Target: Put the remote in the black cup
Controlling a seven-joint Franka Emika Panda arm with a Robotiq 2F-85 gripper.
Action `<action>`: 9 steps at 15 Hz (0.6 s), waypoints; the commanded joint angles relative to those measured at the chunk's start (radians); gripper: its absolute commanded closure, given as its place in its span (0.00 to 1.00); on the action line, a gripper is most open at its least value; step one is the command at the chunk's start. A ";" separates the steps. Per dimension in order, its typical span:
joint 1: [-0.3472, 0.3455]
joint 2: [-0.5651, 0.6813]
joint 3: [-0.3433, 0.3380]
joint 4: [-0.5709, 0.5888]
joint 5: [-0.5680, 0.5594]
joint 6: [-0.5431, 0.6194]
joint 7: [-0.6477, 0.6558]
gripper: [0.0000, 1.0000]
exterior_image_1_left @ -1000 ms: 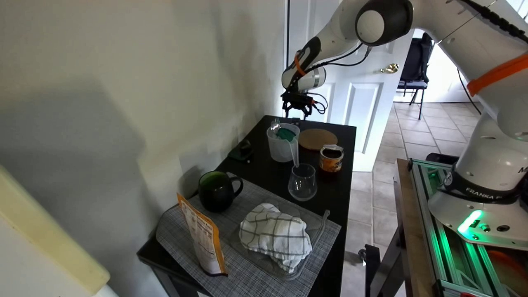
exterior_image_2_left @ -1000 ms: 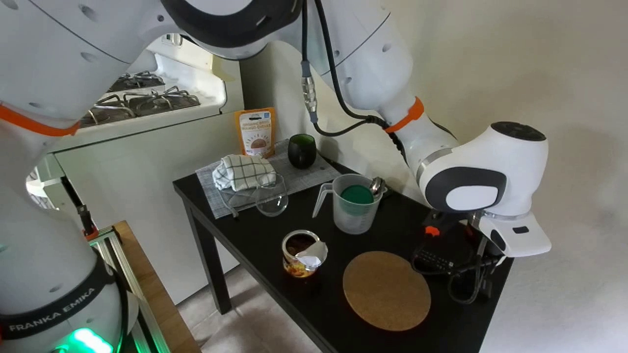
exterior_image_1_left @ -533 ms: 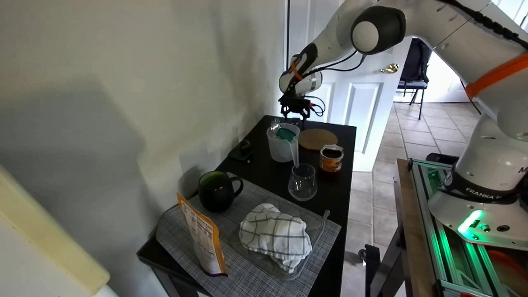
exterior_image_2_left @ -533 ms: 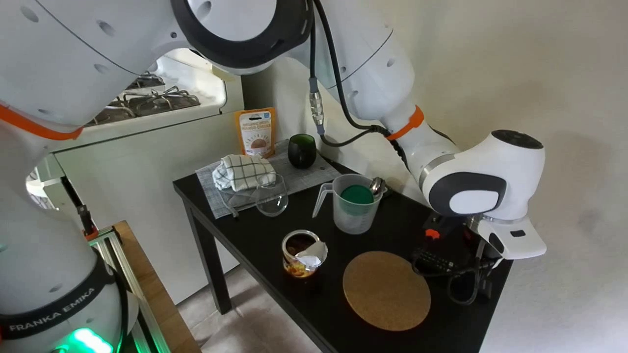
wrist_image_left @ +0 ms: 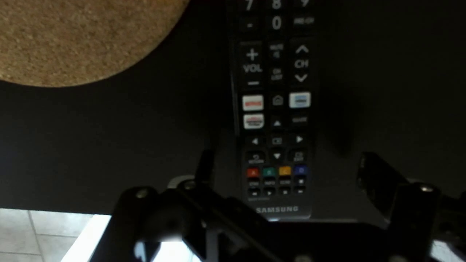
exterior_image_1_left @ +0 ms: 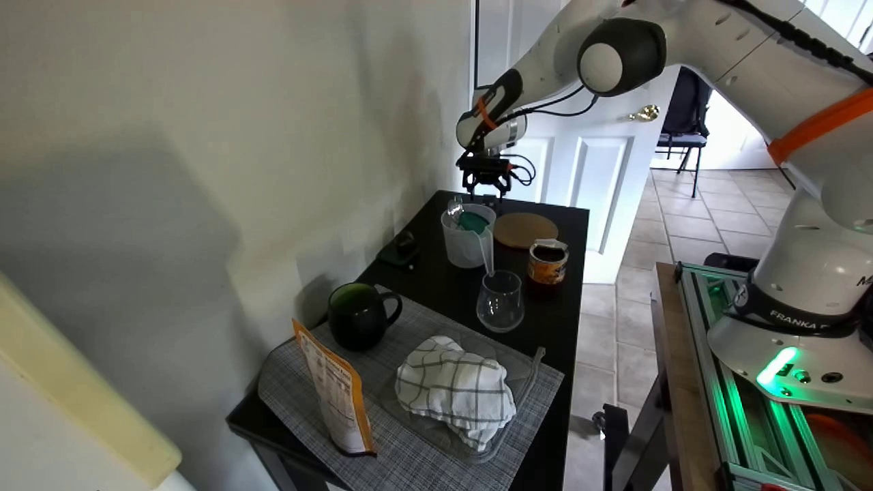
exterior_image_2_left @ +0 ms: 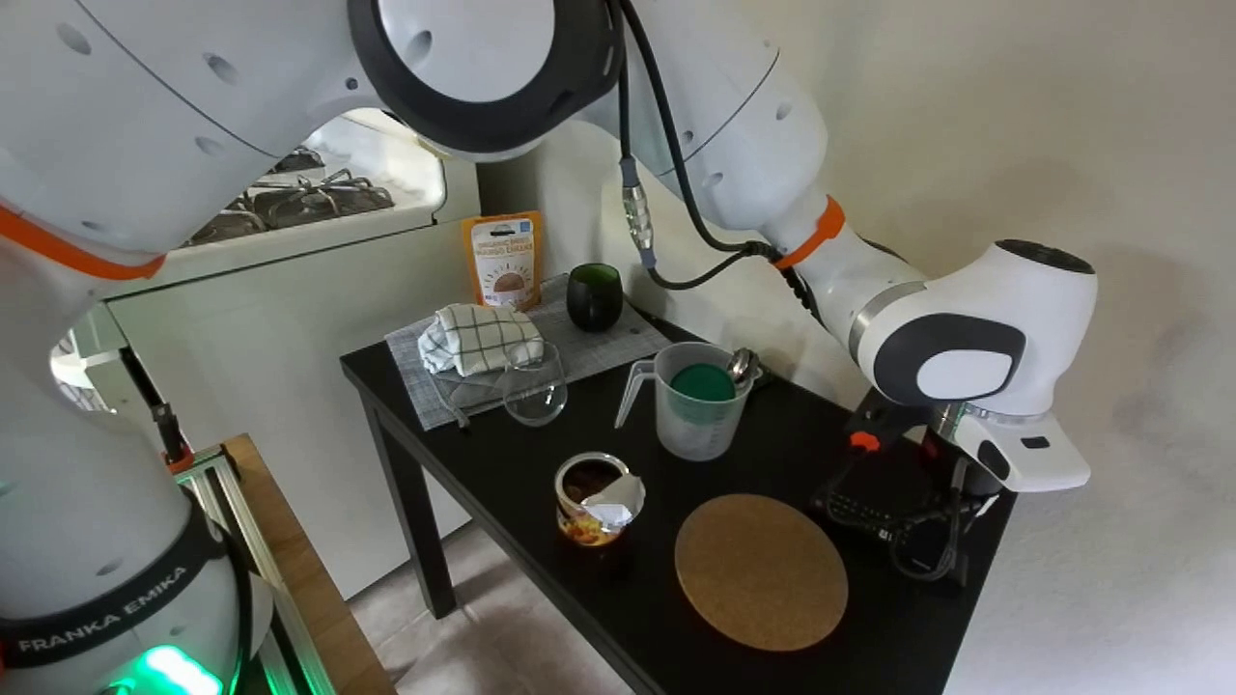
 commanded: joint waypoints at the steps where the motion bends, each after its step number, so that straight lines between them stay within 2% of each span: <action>1: -0.022 0.057 0.011 0.091 -0.017 -0.039 0.035 0.00; 6: -0.028 0.104 0.013 0.140 -0.023 -0.068 0.043 0.00; 7: -0.030 0.113 0.014 0.149 -0.024 -0.069 0.044 0.09; 8: -0.032 0.118 0.016 0.155 -0.023 -0.065 0.043 0.28; 9: -0.034 0.114 0.018 0.159 -0.022 -0.062 0.040 0.34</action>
